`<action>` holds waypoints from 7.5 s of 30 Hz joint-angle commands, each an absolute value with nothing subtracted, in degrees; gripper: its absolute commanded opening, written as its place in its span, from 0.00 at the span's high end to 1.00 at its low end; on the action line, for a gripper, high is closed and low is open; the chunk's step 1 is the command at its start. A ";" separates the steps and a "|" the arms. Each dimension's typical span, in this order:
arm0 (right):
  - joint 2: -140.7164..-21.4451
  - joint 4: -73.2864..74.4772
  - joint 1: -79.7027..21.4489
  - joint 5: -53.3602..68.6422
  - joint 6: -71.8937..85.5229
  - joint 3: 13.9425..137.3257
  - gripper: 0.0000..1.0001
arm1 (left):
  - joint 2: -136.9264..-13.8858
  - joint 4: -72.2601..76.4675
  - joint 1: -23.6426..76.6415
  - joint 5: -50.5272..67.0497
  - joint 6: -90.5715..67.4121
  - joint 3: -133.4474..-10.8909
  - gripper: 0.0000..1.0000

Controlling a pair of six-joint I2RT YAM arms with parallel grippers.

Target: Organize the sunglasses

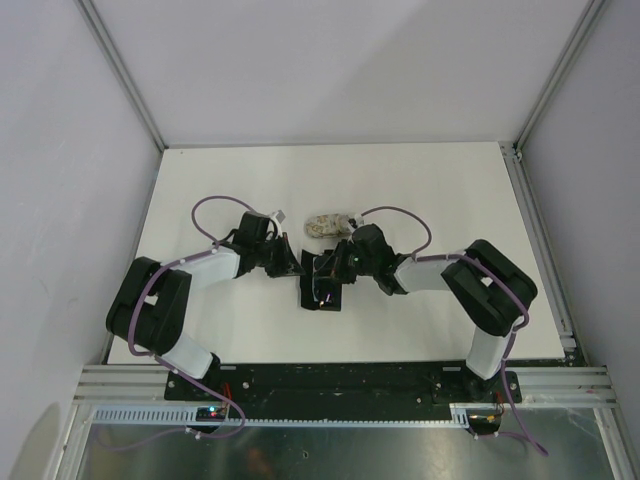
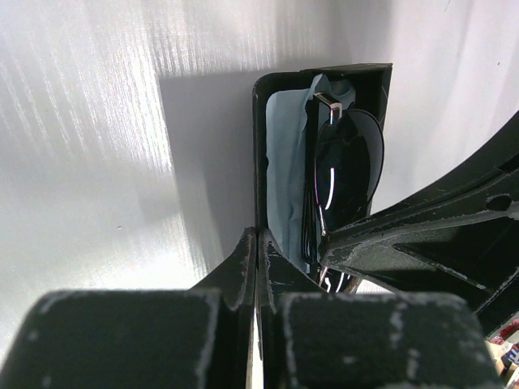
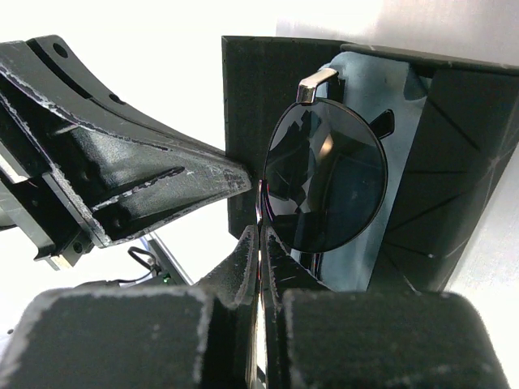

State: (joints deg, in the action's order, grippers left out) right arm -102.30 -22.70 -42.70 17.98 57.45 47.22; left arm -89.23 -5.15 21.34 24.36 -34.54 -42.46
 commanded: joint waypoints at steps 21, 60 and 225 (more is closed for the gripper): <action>-105.94 -34.43 -41.27 20.59 60.79 43.95 1.00 | -88.59 -3.16 20.97 25.54 -35.13 -44.45 1.00; -93.76 -19.65 -44.28 1.33 60.64 38.99 1.00 | -87.72 -3.16 20.83 24.65 -35.74 -44.05 1.00; -109.47 -7.08 -39.49 0.66 44.42 56.69 1.00 | -65.74 -4.41 22.56 25.74 -34.29 -31.83 0.99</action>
